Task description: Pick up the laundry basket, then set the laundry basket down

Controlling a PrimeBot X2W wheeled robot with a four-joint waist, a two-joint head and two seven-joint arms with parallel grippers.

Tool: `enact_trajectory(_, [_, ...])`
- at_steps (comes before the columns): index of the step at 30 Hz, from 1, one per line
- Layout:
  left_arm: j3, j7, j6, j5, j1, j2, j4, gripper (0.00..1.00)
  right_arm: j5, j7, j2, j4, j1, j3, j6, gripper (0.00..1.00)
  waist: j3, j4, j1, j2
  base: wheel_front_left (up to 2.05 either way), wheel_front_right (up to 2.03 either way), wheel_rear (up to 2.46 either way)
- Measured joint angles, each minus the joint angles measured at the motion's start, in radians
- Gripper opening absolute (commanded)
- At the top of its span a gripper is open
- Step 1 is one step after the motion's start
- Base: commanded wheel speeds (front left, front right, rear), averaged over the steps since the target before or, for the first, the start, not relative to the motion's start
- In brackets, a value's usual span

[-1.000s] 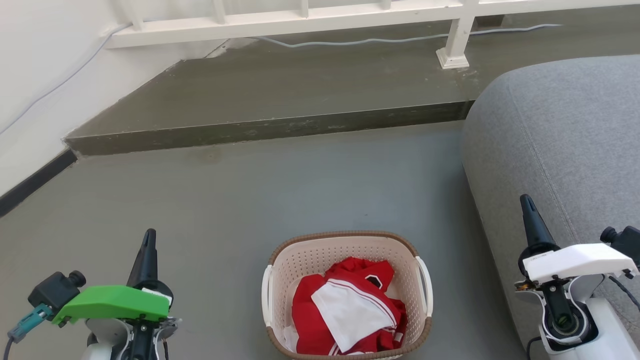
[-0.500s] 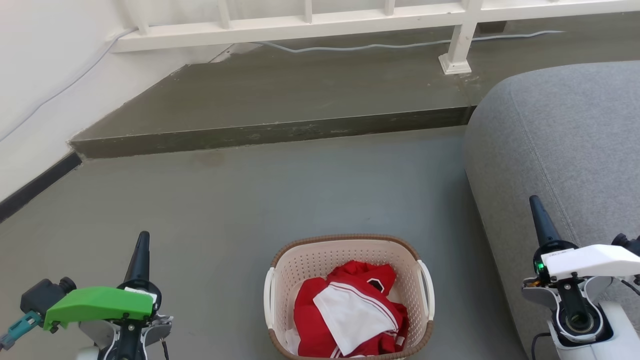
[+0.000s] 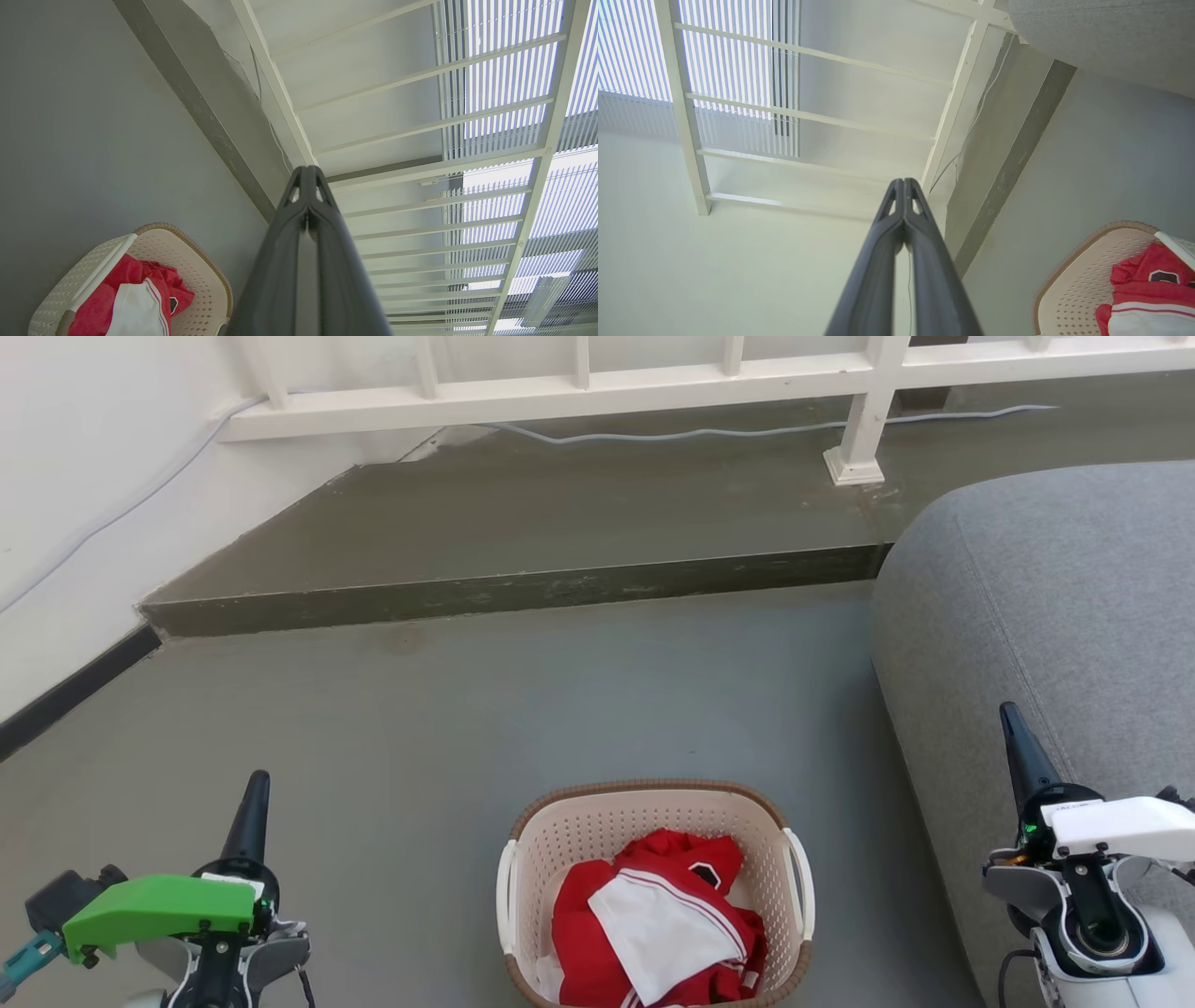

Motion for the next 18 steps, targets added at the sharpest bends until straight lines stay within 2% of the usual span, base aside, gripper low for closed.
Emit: enact_trajectory(18, [0.034,0.062,-0.004,-0.223,0.0,0.004,0.001,0.0,0.236,0.064,0.014,0.006,-0.001,-0.06,0.01,0.0,-0.017,0.01,0.0,0.0,0.0,0.0,0.0])
